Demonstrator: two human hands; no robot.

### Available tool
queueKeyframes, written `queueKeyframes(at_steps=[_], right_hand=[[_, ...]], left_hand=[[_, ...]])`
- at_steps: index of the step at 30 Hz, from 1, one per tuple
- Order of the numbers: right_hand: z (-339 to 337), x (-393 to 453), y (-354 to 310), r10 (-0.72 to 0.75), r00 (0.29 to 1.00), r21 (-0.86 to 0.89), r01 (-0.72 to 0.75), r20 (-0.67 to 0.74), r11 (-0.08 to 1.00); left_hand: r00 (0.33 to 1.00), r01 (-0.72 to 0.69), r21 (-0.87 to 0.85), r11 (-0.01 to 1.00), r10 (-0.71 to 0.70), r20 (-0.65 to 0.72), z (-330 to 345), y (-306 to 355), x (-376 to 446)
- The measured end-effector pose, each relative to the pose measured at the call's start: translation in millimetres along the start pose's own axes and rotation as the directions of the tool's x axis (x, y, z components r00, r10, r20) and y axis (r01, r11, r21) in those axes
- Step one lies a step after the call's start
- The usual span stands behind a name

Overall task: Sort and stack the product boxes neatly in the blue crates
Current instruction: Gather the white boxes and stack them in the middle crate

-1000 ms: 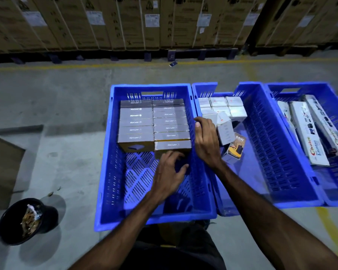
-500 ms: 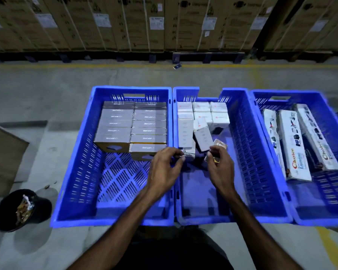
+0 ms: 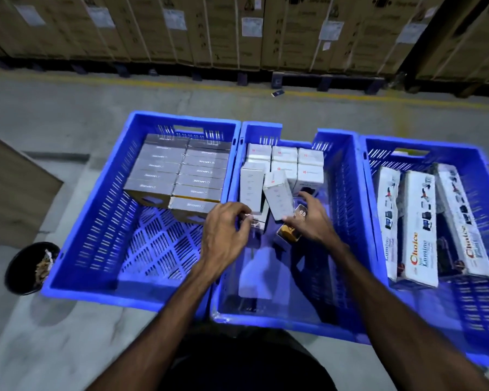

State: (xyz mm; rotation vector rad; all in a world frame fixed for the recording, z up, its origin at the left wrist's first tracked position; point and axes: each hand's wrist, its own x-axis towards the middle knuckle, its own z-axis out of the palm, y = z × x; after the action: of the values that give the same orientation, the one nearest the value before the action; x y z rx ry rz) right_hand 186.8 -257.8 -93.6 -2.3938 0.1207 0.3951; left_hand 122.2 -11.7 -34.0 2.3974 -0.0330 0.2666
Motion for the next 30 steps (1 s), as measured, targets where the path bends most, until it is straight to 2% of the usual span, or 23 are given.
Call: queueKeyframes(at_steps=[5, 9, 14, 17, 19, 21, 24, 26, 27, 28, 30], right_hand=[[4.1, 15.7, -12.1, -0.052, 0.998, 0.062, 0.049, 0.038, 0.997], [18.6, 35.8, -3.0, -0.045, 0.993, 0.156, 0.027, 0.113, 0.987], [22.0, 11.9, -14.6, -0.039, 0.976, 0.152, 0.006, 0.215, 0.988], [23.6, -9.0, -13.8, -0.086, 0.961, 0.132, 0.052, 0.265, 0.990], [24.7, -25.7, -8.6, -0.128, 0.925, 0.010, 0.134, 0.357, 0.991], [27.0, -44.9, -0.7, -0.133, 0.868, -0.186, 0.249, 0.479, 0.951], [24.1, -55.6, 9.0, 0.012, 0.776, -0.405, 0.316, 0.631, 0.858], [15.2, -40.2, 17.1, 0.124, 0.727, -0.492, 0.319, 0.675, 0.810], [14.1, -25.5, 30.3, 0.161, 0.723, -0.528, 0.314, 0.672, 0.789], [11.4, -13.9, 42.8, 0.183, 0.756, -0.562, 0.279, 0.629, 0.779], [-6.0, -7.9, 42.1, 0.170, 0.865, -0.573, 0.154, 0.472, 0.805]], left_hand=[[0.999, 0.039, 0.066, 0.997, -0.038, -0.023, 4.7, 3.3, 3.9], [0.994, 0.093, 0.070, 0.993, -0.089, -0.061, 5.2, 4.5, 4.5], [0.995, 0.090, 0.081, 0.993, -0.086, -0.052, 6.2, 2.9, 3.9], [0.994, 0.093, 0.064, 0.994, -0.090, -0.057, 5.8, 2.7, 3.7], [0.995, 0.092, 0.058, 0.994, -0.089, -0.055, 5.2, 1.5, 4.1], [0.994, 0.098, 0.053, 0.994, -0.096, -0.045, 5.7, 0.5, 3.7], [0.995, 0.096, 0.030, 0.995, -0.095, -0.035, 6.0, -1.7, 4.2], [0.996, 0.085, 0.022, 0.996, -0.084, -0.030, 5.7, -1.8, 4.0], [0.996, 0.085, 0.020, 0.996, -0.085, -0.026, 5.1, -1.7, 4.0], [0.996, 0.088, 0.016, 0.996, -0.088, -0.023, 4.7, -2.1, 4.2], [0.995, 0.095, 0.004, 0.995, -0.095, -0.019, 4.3, -3.4, 4.7]])
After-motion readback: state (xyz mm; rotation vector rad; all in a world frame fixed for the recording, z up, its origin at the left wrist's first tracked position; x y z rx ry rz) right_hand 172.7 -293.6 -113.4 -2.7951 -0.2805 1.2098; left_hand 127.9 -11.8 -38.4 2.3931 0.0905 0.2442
